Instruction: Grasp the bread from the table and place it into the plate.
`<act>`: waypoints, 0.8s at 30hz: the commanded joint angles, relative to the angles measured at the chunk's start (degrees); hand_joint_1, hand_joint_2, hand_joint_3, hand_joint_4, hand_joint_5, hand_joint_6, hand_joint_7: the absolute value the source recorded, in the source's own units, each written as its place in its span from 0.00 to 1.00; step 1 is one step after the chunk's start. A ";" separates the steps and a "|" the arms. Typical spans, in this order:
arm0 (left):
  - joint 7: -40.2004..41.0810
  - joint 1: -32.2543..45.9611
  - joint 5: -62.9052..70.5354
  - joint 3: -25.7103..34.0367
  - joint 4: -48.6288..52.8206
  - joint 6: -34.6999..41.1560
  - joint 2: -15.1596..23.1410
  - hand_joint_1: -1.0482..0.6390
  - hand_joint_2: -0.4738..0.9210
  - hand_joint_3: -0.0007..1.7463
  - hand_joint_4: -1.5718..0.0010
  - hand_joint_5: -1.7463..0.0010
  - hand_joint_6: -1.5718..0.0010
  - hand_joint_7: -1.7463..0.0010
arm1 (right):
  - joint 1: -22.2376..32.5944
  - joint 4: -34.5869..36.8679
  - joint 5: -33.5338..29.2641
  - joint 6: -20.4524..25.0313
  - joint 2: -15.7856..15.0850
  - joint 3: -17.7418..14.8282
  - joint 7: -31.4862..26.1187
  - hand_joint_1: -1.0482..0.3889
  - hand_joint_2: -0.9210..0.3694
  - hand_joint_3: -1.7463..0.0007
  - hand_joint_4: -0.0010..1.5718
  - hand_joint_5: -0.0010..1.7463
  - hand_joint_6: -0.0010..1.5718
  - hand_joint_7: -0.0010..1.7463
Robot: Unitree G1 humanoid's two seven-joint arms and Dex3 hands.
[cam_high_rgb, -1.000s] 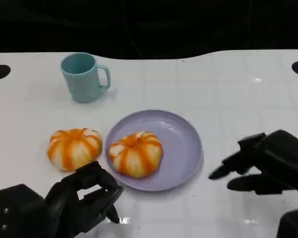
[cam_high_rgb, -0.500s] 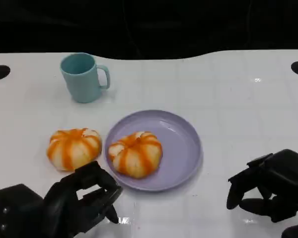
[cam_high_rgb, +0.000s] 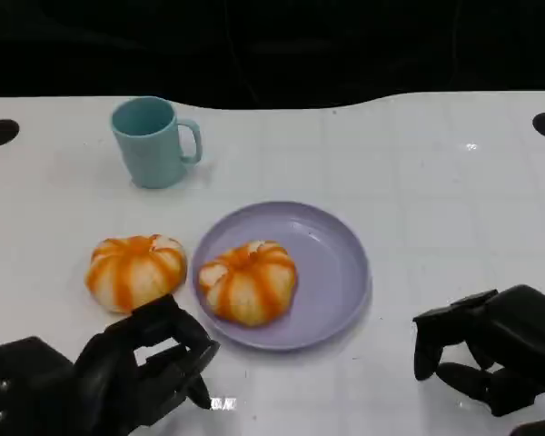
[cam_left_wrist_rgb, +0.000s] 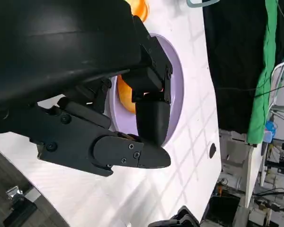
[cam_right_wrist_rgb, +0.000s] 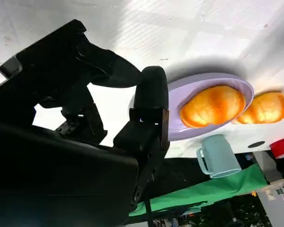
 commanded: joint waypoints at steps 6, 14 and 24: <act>-0.75 -0.32 -0.65 0.79 0.34 -0.34 0.76 0.31 1.00 0.16 0.54 0.00 0.57 0.14 | -1.84 2.31 -0.40 -0.80 -0.52 0.57 -1.32 0.60 0.34 0.37 0.54 1.00 0.48 0.79; -0.75 -0.64 -0.62 0.94 1.05 -0.62 0.58 0.31 1.00 0.15 0.53 0.00 0.56 0.15 | -2.43 3.30 -0.22 -1.08 -0.74 0.95 -1.22 0.60 0.35 0.37 0.53 1.00 0.49 0.75; -0.98 -0.26 -0.65 1.20 1.60 -1.35 0.85 0.29 1.00 0.14 0.53 0.00 0.56 0.15 | -1.75 2.34 -0.80 -0.89 -0.37 0.80 -1.56 0.60 0.35 0.38 0.53 1.00 0.50 0.73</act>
